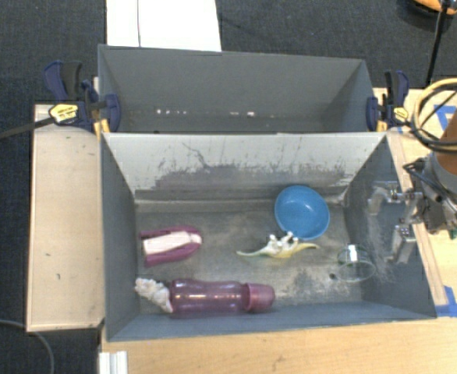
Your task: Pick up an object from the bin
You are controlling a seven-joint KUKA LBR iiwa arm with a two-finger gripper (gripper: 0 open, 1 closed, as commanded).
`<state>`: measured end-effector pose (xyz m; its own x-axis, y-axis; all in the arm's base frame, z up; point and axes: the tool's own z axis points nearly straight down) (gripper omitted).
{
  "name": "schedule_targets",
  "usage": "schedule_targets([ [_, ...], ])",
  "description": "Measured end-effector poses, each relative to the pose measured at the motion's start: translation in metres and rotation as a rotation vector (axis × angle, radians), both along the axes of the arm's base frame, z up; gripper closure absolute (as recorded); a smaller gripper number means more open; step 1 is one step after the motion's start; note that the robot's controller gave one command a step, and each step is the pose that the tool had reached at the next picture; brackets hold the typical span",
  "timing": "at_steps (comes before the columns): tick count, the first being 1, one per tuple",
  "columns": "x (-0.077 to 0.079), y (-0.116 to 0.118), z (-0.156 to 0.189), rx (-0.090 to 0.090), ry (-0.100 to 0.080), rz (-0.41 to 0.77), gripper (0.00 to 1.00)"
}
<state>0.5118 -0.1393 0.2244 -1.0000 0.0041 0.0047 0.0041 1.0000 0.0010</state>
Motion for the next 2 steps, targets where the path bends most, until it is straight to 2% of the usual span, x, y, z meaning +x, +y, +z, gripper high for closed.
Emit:
schedule_targets([
  [1, 0.002, 0.001, 0.005, -0.002, -0.008, 0.005, 0.00],
  [2, 0.030, 0.053, -0.076, -0.001, -0.010, 0.060, 0.00],
])
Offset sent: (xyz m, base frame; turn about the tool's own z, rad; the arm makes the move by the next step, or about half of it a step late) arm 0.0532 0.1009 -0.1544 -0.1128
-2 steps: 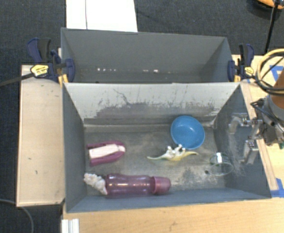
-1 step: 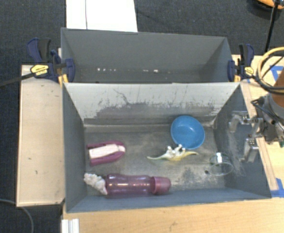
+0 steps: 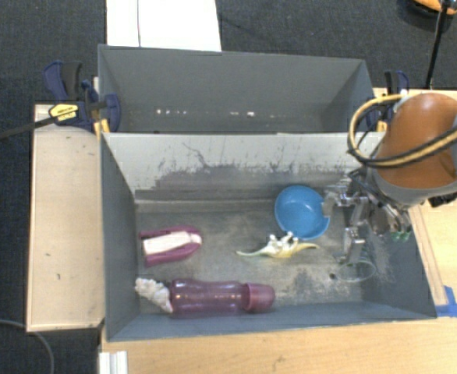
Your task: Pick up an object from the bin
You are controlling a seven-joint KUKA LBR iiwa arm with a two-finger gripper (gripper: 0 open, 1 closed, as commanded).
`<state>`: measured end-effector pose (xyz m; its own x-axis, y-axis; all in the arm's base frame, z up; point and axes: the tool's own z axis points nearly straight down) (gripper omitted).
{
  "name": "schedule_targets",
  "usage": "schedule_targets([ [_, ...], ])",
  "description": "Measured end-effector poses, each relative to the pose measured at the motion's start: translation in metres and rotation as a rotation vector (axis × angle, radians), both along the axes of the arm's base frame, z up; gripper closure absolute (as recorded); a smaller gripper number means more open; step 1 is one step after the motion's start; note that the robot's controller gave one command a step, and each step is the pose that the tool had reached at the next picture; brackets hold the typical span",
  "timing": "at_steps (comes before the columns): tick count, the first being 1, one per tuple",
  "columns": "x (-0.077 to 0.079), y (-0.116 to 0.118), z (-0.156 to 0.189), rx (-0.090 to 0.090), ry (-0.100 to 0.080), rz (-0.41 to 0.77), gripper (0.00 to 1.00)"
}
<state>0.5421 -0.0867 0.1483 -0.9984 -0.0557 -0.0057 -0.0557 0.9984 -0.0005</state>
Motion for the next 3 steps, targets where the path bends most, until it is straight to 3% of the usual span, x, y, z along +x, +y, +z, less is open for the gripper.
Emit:
schedule_targets([
  [1, 0.038, 0.027, 0.005, -0.001, 0.003, 0.249, 0.00],
  [2, 0.036, 0.058, -0.007, -0.002, -0.005, 0.326, 0.00],
  [3, 0.040, 0.026, -0.078, 0.000, -0.001, 0.282, 0.00],
])
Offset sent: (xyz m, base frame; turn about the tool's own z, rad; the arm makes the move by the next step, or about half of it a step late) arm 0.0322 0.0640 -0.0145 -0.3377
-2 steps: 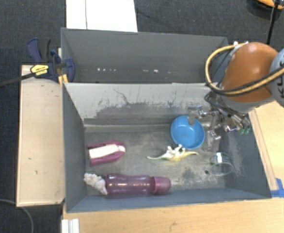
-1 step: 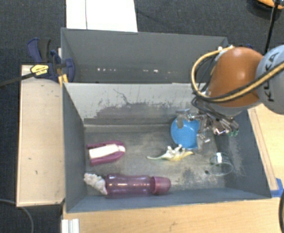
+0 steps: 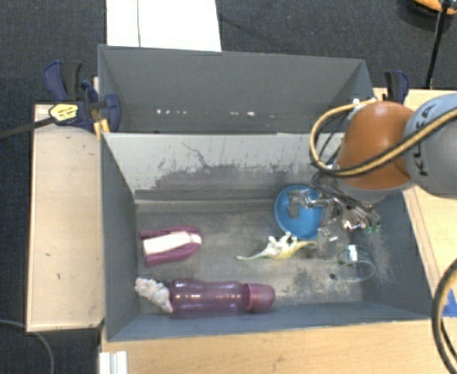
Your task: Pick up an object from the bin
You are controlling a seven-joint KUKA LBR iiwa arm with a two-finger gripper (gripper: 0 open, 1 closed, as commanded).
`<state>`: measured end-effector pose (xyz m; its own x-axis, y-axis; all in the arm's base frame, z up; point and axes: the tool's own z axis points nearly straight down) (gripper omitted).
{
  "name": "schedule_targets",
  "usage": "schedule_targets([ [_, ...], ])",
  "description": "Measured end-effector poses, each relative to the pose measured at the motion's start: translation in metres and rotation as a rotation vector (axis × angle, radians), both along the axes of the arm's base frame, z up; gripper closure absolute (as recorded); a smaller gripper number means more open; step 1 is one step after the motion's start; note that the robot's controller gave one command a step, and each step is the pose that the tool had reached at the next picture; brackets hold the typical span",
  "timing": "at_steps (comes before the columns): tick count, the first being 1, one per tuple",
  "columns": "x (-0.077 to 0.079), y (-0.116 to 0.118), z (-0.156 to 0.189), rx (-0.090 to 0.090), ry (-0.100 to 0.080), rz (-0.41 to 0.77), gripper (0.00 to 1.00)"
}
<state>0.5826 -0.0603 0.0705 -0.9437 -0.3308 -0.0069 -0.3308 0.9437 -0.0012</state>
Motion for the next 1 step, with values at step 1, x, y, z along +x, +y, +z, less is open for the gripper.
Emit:
schedule_targets([
  [1, -0.0230, 0.0279, -0.0001, 0.001, -0.007, -0.081, 1.00],
])
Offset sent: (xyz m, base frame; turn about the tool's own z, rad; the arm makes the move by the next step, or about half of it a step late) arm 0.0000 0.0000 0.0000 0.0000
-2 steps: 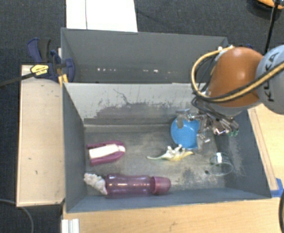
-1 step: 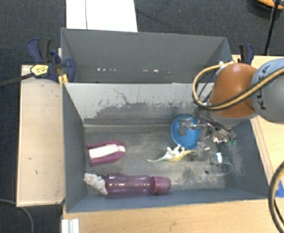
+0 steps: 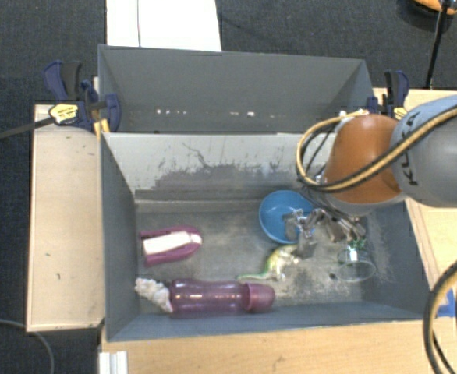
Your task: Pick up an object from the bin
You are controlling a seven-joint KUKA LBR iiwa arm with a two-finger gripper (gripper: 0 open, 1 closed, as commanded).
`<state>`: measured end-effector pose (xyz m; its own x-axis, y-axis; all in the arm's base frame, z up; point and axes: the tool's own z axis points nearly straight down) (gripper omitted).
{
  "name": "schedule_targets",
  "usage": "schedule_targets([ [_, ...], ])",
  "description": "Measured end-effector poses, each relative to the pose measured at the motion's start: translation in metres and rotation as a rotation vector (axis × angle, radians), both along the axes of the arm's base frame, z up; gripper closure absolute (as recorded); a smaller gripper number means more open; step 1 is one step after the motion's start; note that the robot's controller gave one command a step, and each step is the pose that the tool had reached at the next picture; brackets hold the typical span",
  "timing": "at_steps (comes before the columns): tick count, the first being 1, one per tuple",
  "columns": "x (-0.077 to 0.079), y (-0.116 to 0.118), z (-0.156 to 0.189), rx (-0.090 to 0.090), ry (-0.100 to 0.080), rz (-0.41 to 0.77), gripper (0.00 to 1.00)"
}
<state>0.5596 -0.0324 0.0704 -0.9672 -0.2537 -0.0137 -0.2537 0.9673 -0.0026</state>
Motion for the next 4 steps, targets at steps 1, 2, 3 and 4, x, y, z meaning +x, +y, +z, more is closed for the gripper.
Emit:
schedule_targets([
  [1, 0.000, 0.000, 0.000, 0.000, 0.000, 0.001, 1.00],
  [2, 0.000, 0.000, 0.001, 0.000, 0.000, 0.001, 1.00],
  [3, -0.002, 0.000, 0.009, 0.001, 0.005, 0.002, 1.00],
  [4, -0.002, 0.000, 0.030, 0.001, 0.007, 0.002, 1.00],
])
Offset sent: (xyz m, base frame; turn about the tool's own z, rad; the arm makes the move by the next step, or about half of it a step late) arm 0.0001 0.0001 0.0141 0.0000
